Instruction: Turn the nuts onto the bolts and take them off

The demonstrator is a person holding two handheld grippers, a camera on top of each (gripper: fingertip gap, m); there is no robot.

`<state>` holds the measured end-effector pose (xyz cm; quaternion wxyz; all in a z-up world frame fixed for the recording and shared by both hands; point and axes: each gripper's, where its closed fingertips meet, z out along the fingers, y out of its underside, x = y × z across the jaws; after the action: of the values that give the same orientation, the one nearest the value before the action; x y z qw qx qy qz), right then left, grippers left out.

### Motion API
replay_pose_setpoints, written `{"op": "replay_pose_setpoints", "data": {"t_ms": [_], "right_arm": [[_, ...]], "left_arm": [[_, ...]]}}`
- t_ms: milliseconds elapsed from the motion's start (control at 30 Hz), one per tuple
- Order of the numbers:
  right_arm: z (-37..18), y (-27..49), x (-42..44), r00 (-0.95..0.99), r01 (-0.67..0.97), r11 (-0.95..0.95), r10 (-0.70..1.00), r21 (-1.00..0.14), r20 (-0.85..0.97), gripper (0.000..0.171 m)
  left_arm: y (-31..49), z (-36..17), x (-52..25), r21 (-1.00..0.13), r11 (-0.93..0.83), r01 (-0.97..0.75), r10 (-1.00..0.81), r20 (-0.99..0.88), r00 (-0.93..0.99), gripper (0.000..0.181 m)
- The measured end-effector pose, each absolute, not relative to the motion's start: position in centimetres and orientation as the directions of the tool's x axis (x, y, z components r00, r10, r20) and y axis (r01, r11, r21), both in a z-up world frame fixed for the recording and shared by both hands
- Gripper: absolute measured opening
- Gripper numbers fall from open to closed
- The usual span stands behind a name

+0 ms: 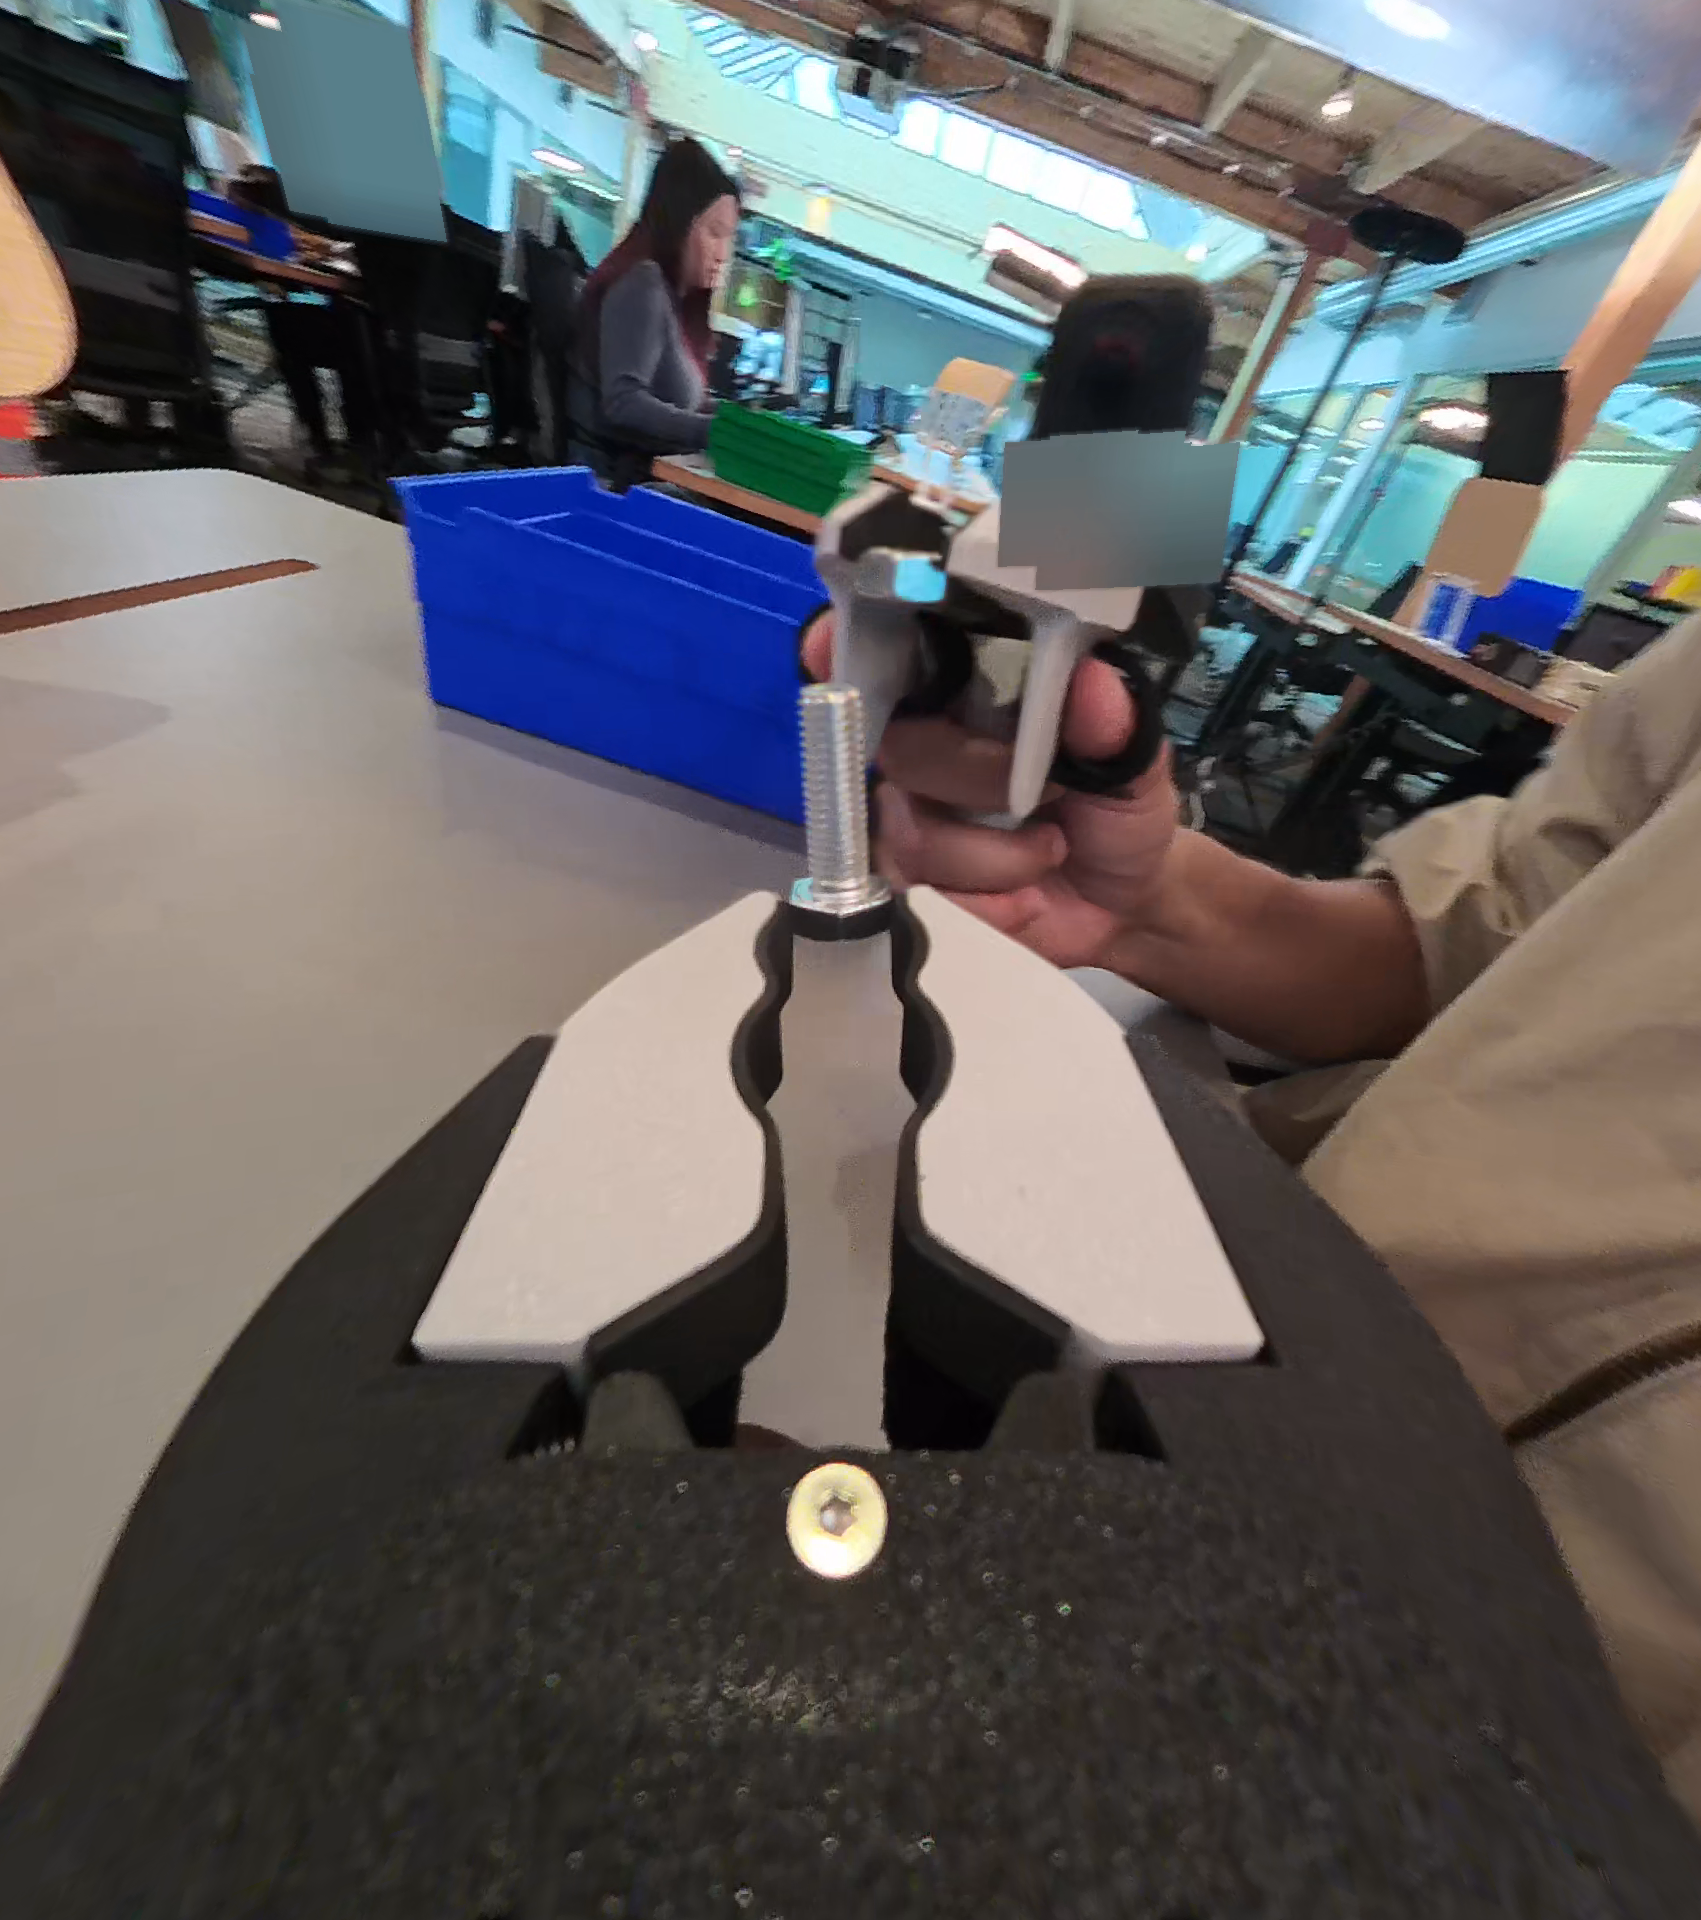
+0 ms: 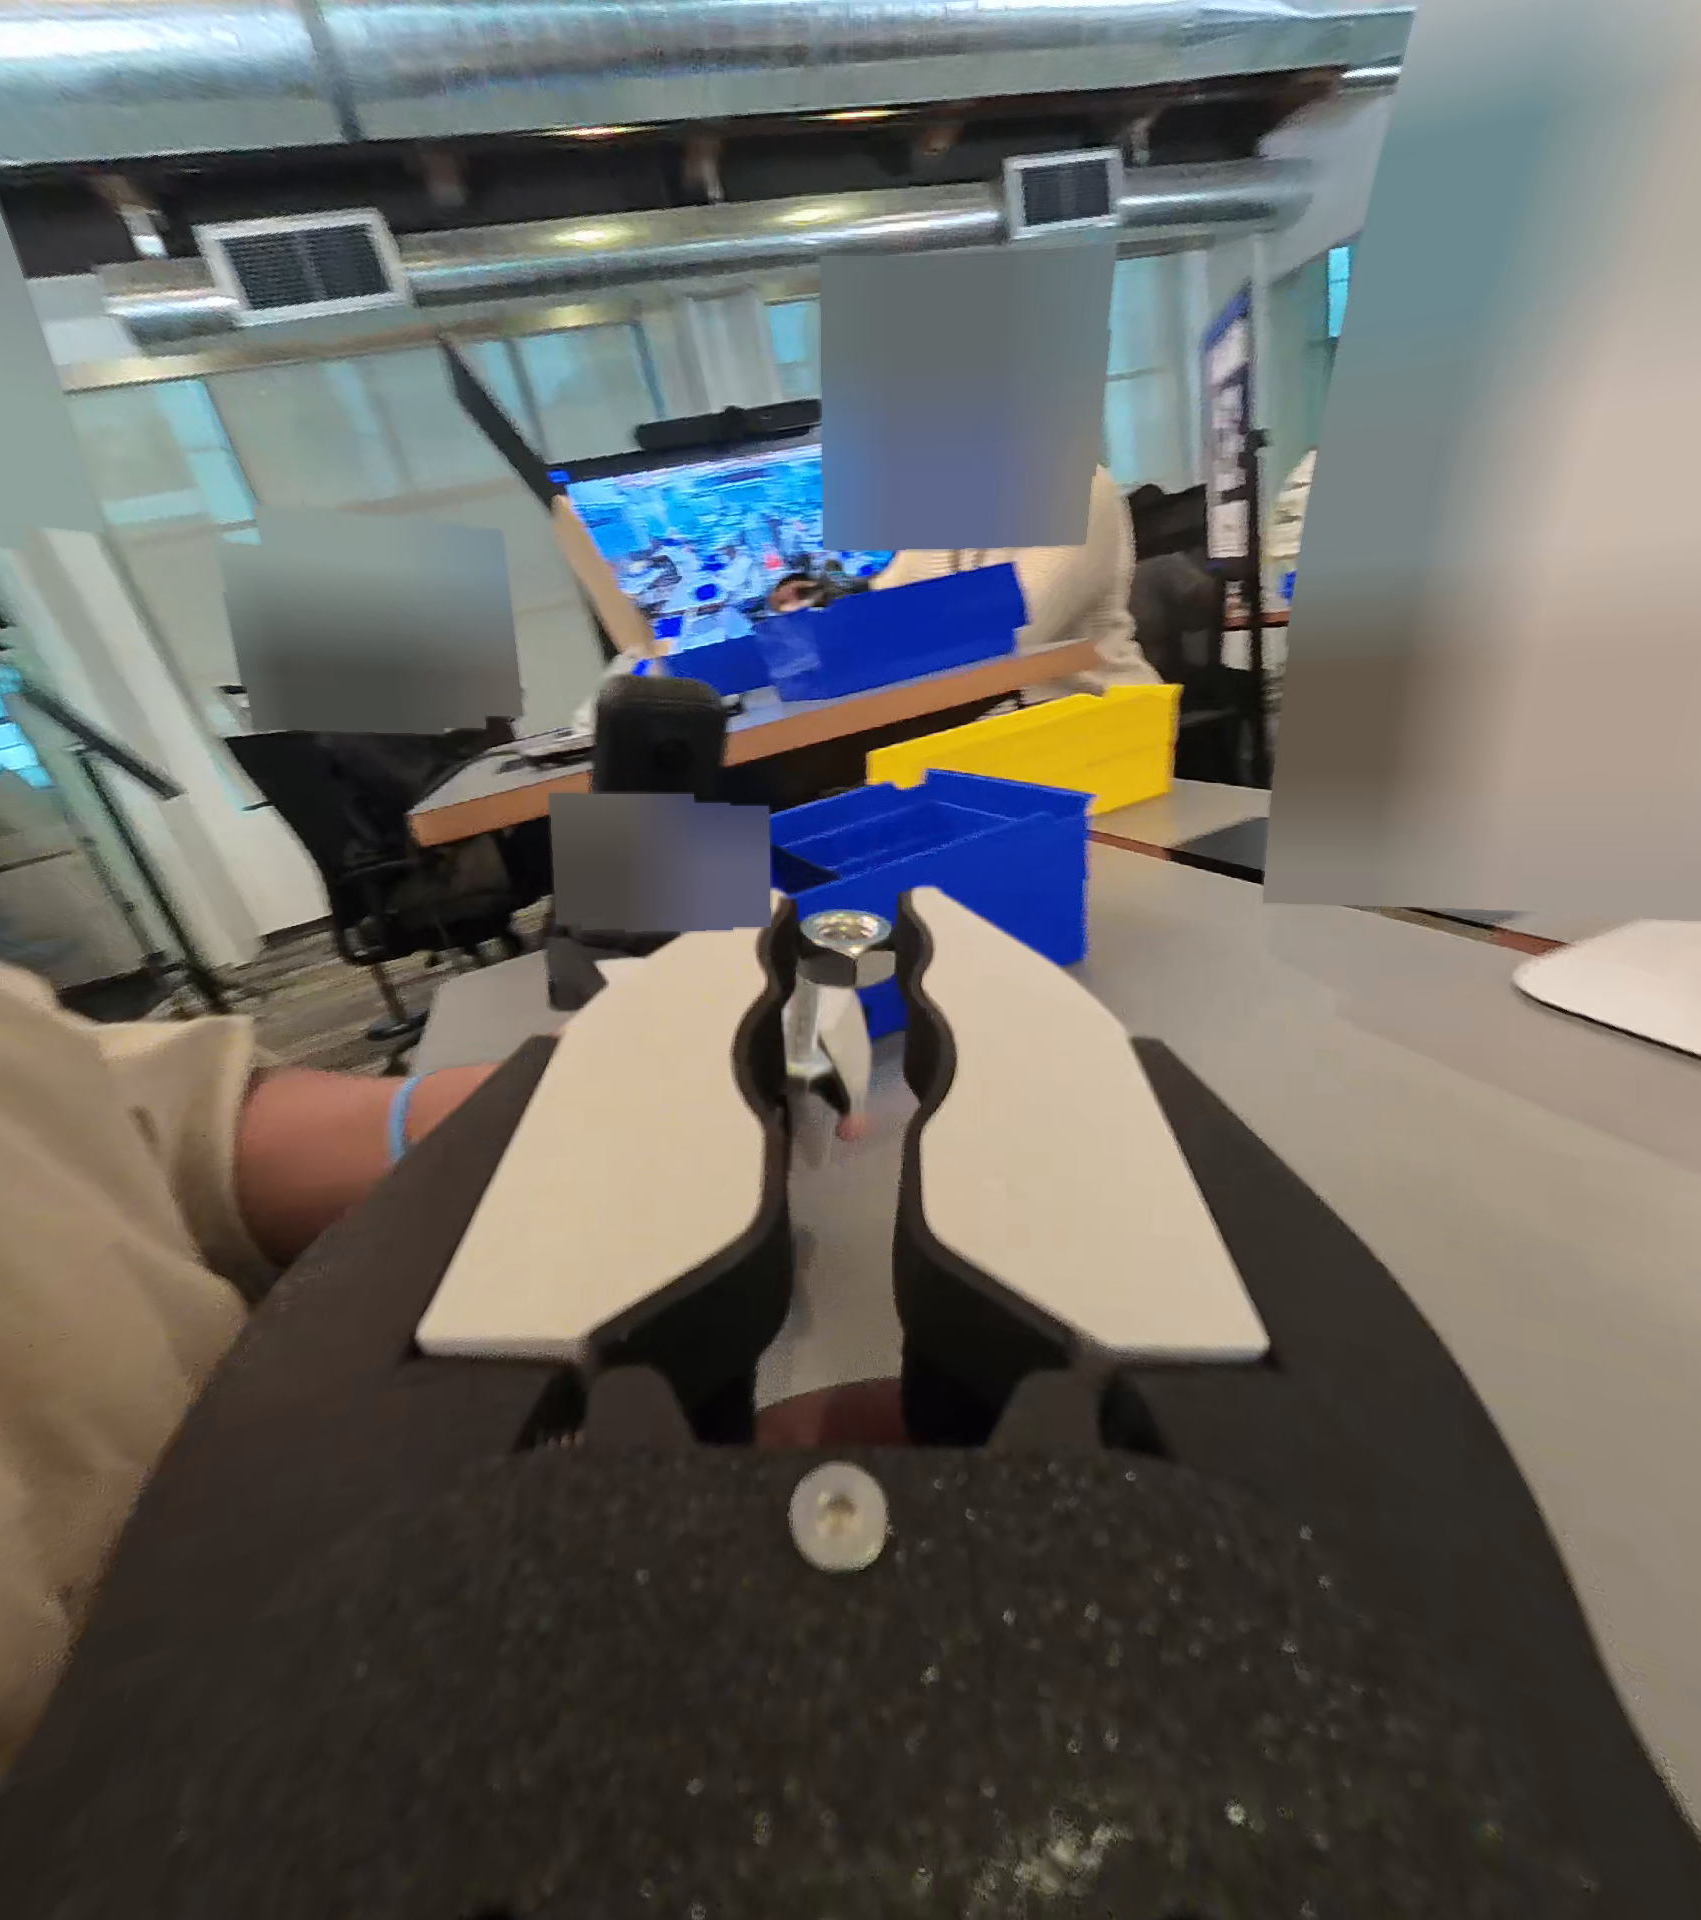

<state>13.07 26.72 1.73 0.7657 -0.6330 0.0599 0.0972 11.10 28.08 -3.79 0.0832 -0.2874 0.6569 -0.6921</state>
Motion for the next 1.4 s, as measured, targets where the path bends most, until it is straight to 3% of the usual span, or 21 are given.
{"op": "replay_pose_setpoints", "data": {"t_ms": [233,867,1200,1400], "right_arm": [[2.6,29.0,10.3,0.927,-0.276,0.151,0.302,-0.949,-0.221,0.018],[1.8,29.0,8.8,0.882,-0.312,0.106,0.401,-0.944,-0.247,0.018],[2.1,28.7,8.7,0.866,-0.347,0.149,0.429,-0.926,-0.255,0.018],[2.2,29.3,9.9,0.929,-0.311,0.221,0.274,-0.924,-0.247,0.018]], "left_arm": [[26.5,-2.7,8.8,-0.957,-0.133,-0.259,-0.348,0.290,-0.891,0.018],[26.1,-2.9,8.2,-0.961,-0.092,-0.261,-0.326,0.276,-0.904,0.018],[25.9,-2.3,7.9,-0.947,-0.146,-0.287,-0.276,0.317,-0.907,0.017],[26.3,-2.2,9.1,-0.952,-0.174,-0.253,-0.374,0.301,-0.877,0.017]]}}
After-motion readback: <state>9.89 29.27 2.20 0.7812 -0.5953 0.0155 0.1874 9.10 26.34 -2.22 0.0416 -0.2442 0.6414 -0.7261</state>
